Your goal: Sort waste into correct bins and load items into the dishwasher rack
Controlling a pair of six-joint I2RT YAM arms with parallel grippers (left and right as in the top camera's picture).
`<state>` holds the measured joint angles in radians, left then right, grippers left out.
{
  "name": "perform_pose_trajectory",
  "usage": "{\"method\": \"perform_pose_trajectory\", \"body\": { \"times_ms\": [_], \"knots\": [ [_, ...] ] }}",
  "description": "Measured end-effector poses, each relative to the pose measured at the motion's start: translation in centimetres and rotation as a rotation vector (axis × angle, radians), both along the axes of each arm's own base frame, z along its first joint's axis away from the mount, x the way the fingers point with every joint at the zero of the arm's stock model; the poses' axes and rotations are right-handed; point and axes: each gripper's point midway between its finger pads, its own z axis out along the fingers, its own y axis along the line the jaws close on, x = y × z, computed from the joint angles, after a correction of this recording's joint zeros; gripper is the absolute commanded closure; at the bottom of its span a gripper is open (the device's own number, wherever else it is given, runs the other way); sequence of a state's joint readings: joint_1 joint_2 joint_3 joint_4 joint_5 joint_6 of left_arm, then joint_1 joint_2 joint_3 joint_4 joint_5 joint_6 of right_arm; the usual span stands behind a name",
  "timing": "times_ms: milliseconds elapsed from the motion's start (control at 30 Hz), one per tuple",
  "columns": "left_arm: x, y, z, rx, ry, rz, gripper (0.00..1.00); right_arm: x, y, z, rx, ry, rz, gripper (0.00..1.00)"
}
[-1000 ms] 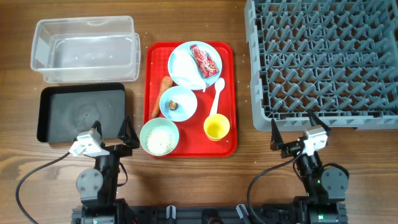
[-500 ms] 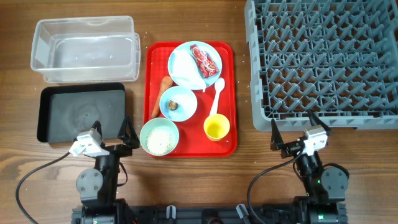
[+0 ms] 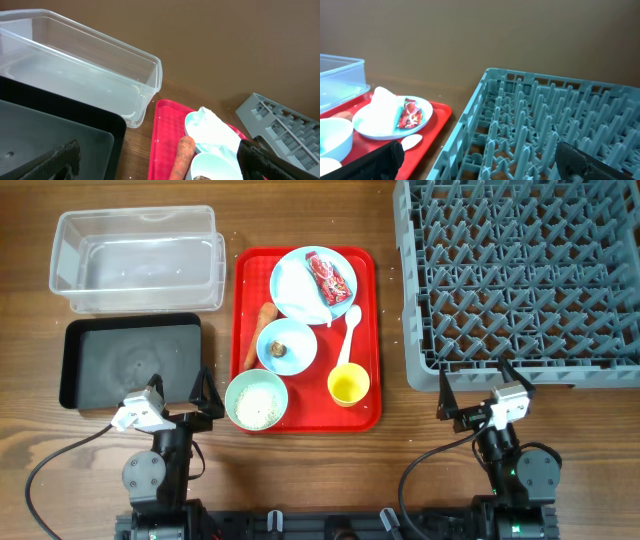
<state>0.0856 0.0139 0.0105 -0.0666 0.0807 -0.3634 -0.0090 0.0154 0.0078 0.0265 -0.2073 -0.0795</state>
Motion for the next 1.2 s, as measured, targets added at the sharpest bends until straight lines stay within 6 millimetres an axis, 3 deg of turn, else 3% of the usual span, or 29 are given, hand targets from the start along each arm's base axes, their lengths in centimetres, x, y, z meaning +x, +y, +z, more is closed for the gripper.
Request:
{"method": "perform_pose_trajectory", "body": {
  "times_ms": [200,467,600,700,867,1067,1200],
  "knots": [
    [0.0,-0.3,0.2,-0.001,-0.010,-0.019,0.00,0.0,0.0,0.3,0.049,-0.004,0.000,0.00],
    [-0.3,-2.6,2.9,0.004,-0.092,-0.150,0.00,-0.7,1.3,3.6,0.070,-0.129,0.084,0.00],
    [-1.2,-3.0,6.5,0.009,-0.120,-0.168,0.00,-1.3,1.5,6.4,0.071,-0.194,0.097,0.00],
    [-2.1,-3.2,10.2,0.013,-0.142,-0.176,0.00,-2.5,1.9,10.7,0.062,-0.270,0.125,0.00],
    [-2.5,-3.3,14.0,0.005,-0.073,-0.180,0.00,-2.7,2.7,14.7,0.056,-0.247,0.175,0.00],
    [-0.9,-3.1,17.8,-0.002,0.062,-0.181,0.00,-0.5,3.6,17.1,0.078,-0.043,0.223,0.00],
    [1.7,-3.4,18.7,-0.006,0.179,-0.216,0.00,1.3,3.8,18.5,0.099,0.129,0.235,0.00]
  ]
}}
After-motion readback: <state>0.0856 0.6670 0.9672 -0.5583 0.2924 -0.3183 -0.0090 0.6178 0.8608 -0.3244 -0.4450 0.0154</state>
